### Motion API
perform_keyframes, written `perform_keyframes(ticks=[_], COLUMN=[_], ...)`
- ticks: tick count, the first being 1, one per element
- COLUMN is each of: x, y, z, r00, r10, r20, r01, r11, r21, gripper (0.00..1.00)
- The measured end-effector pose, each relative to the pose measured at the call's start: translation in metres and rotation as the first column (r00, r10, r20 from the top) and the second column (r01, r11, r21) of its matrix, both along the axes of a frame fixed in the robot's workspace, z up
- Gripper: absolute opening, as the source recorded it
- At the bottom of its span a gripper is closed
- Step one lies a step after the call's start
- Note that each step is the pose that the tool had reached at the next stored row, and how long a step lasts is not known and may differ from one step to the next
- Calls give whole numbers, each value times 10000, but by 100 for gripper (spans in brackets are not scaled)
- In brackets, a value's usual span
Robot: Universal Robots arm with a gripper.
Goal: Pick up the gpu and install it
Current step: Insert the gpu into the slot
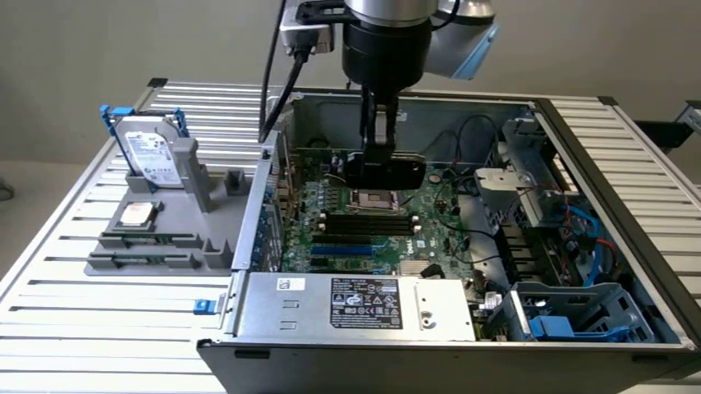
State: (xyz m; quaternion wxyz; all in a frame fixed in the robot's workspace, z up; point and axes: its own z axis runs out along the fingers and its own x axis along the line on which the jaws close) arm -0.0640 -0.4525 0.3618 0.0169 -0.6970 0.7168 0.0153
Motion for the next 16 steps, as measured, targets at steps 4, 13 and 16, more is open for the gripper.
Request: perform_keyframes(ticks=[4,13,16], x=[-5,-54,-57], y=[-19,-59,-181], z=[-72,-236,-382], r00=[10000,9999,9997], r10=[64,108,196], r20=[-6,-18,-176], r01=[-64,-108,-196], r11=[10000,9999,9998], r21=[-1,-1,3], gripper=[27,27,27])
